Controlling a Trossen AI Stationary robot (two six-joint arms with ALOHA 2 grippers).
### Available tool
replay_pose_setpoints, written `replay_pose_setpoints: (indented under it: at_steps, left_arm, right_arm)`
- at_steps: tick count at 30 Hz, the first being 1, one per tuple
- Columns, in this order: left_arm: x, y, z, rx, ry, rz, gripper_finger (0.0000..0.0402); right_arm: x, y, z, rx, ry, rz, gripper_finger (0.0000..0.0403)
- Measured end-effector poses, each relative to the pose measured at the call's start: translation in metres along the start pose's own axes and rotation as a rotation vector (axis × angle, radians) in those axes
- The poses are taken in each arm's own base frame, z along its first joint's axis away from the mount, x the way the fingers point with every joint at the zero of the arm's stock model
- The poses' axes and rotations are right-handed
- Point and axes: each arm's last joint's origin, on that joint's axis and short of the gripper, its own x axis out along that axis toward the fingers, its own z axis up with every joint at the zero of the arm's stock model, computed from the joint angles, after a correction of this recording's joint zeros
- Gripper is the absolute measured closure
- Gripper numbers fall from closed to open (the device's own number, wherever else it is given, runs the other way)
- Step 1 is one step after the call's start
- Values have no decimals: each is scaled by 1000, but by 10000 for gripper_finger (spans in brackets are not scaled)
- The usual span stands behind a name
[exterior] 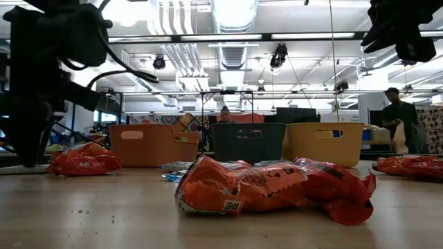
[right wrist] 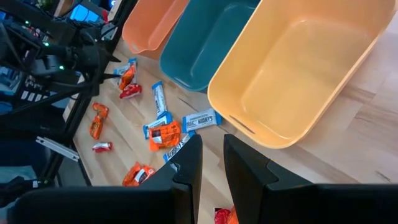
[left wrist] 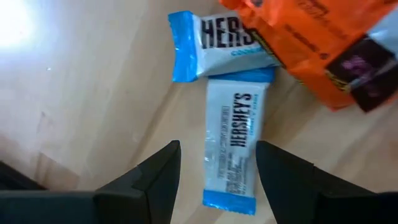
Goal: Sort candy
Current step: Put the white chocolate bar into the orange bin
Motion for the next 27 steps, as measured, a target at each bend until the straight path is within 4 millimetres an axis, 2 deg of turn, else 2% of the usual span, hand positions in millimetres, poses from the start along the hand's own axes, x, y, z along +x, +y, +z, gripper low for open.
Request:
replay_pose_setpoints:
  at_steps: [8, 12, 15, 23, 27]
  left_arm:
    - [14, 0, -3, 9, 25, 39, 210]
    - [13, 0, -2, 14, 14, 26, 221]
    - [10, 0, -2, 12, 2, 6, 251]
    - [11, 0, -3, 8, 13, -14, 381]
    - [9, 0, -3, 7, 10, -31, 393]
  right_arm:
    - [0, 0, -1, 2, 18, 9, 344]
    - [0, 0, -1, 1, 20, 10, 344]
    - [0, 0, -1, -1, 20, 10, 344]
    - [0, 0, -1, -13, 19, 9, 344]
    - [0, 0, -1, -29, 17, 9, 344]
